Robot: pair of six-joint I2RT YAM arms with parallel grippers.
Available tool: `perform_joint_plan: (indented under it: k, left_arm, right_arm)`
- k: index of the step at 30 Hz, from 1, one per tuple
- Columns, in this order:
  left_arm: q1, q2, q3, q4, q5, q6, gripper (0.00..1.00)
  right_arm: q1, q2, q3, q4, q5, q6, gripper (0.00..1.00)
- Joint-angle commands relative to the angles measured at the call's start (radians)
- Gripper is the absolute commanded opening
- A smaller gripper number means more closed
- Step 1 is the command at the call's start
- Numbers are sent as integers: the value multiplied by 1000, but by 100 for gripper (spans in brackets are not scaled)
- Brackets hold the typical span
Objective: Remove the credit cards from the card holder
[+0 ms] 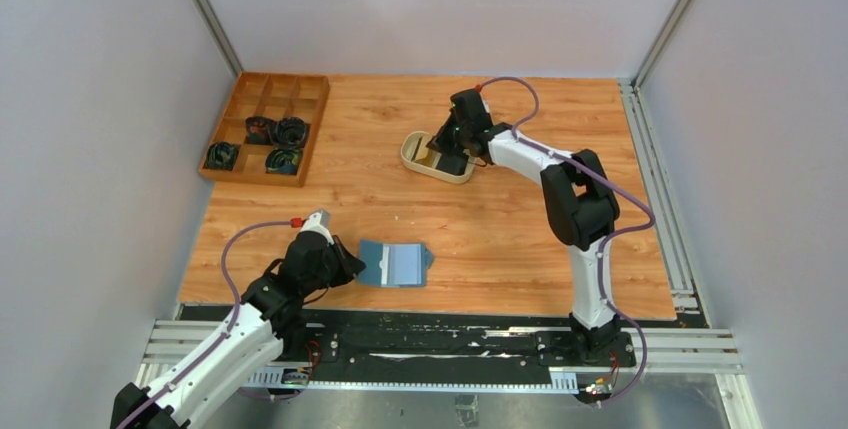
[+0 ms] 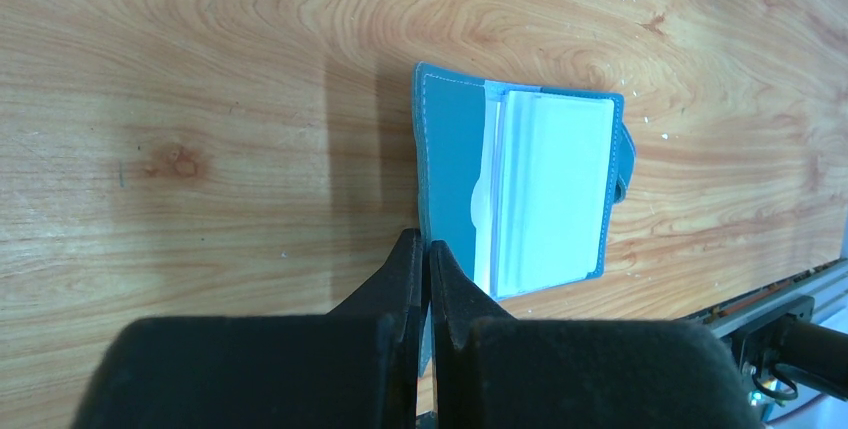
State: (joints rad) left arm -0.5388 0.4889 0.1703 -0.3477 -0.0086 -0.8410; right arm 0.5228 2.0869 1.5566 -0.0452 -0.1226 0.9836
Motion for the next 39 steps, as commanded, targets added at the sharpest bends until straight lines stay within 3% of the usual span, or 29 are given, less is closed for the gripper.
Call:
perform_joint_plan:
  k: [1,27,33,39]
  left_arm:
    - [7,1,22,-31,-7,16,0]
    - [7,17,0,-12,-6,14,0]
    - [7,18,5,-15,-7,23,0]
    - [7,22,-4,-3,-3,24,0]
  right_arm:
    - [-23,36,-22,15,5,22,0]
    - [-38,96,-51,103,-38,73,0]
    - [-39,92,-76,102,-33,75,17]
    - [-38,98,-44,52,-46,36,27]
